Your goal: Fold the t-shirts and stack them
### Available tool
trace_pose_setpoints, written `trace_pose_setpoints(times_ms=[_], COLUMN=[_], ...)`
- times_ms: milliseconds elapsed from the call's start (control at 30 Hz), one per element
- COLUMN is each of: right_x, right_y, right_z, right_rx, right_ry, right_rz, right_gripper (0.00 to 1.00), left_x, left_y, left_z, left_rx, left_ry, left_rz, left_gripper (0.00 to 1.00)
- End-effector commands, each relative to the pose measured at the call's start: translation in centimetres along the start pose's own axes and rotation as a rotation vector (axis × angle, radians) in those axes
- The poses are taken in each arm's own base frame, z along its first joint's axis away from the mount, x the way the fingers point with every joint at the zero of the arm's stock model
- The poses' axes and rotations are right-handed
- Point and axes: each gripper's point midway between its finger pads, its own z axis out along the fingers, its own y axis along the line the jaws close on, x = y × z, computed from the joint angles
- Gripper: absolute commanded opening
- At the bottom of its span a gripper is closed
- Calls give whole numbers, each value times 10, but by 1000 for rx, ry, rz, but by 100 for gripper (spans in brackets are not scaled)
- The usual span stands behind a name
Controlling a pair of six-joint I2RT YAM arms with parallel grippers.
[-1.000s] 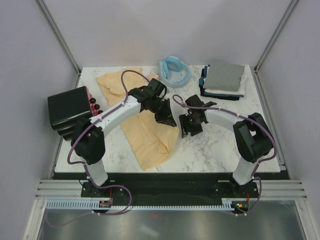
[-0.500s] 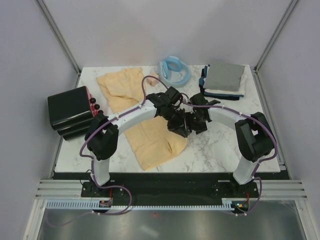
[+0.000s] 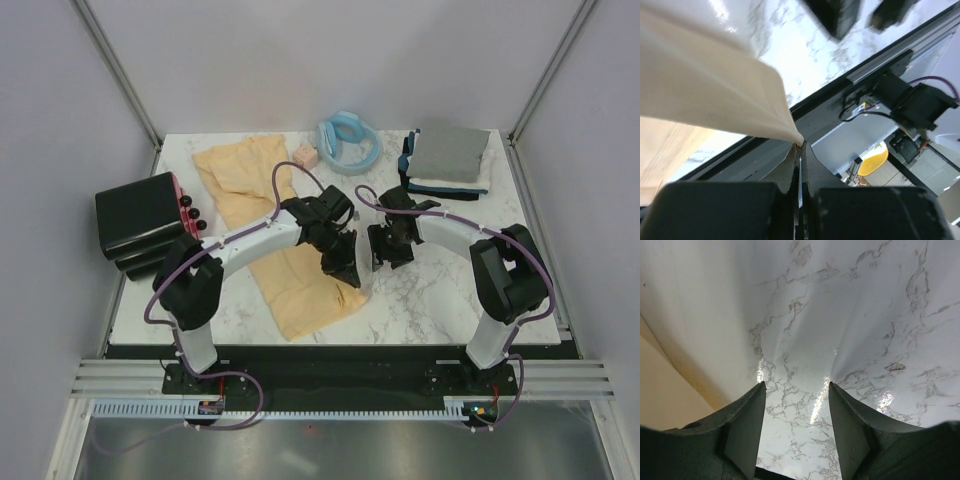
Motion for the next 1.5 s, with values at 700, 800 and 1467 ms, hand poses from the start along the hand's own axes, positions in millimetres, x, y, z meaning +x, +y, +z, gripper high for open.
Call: trace_pose_setpoints(times_ms=[700, 800, 1467], right_x=[-5, -4, 32], right_y=[13, 16, 59], right_z=[-13, -16, -54], right_rx=[-60, -77, -308], right_ry=[-35, -37, -9], right_rz=[-4, -5, -38], right_gripper=[62, 63, 62], left_x=[69, 67, 77], left_y=[105, 110, 151], left_z=[8, 13, 9], left_rx=[-237, -264, -453], left_ry=[90, 94, 119], left_rz=[-198, -208, -287], left_gripper=[2, 2, 9])
